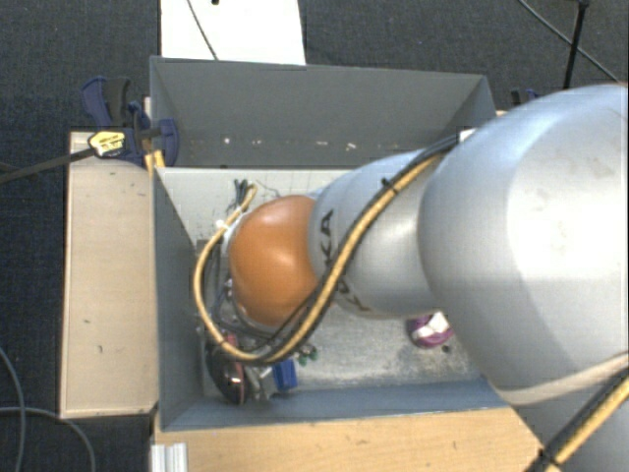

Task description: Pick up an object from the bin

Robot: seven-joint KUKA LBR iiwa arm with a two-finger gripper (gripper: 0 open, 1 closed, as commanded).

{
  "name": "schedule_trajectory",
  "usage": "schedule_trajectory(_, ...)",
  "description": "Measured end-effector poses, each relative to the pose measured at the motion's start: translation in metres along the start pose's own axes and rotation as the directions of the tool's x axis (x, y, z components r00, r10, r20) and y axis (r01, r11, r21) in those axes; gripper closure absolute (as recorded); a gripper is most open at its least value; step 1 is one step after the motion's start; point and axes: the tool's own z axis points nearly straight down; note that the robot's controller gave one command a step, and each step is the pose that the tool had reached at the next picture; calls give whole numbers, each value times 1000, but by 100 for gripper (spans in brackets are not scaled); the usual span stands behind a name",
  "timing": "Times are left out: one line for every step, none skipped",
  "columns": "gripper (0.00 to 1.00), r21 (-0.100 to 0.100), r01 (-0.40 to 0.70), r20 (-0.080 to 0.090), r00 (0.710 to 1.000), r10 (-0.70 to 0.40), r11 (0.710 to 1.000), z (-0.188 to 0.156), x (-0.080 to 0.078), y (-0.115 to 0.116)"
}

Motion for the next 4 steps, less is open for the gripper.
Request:
schedule_trajectory(100,2,-6,2,1000,6,1000,-1,-1,-2)
schedule_trajectory(100,-1,-3,-5,1000,3,1000,-128,17,-16)
schedule_trajectory(100,1,-8,-1,1000,8,1000,-250,11,-44)
schedule_trajectory(100,-4,279,-8,960,-279,960,-229,-12,-95)
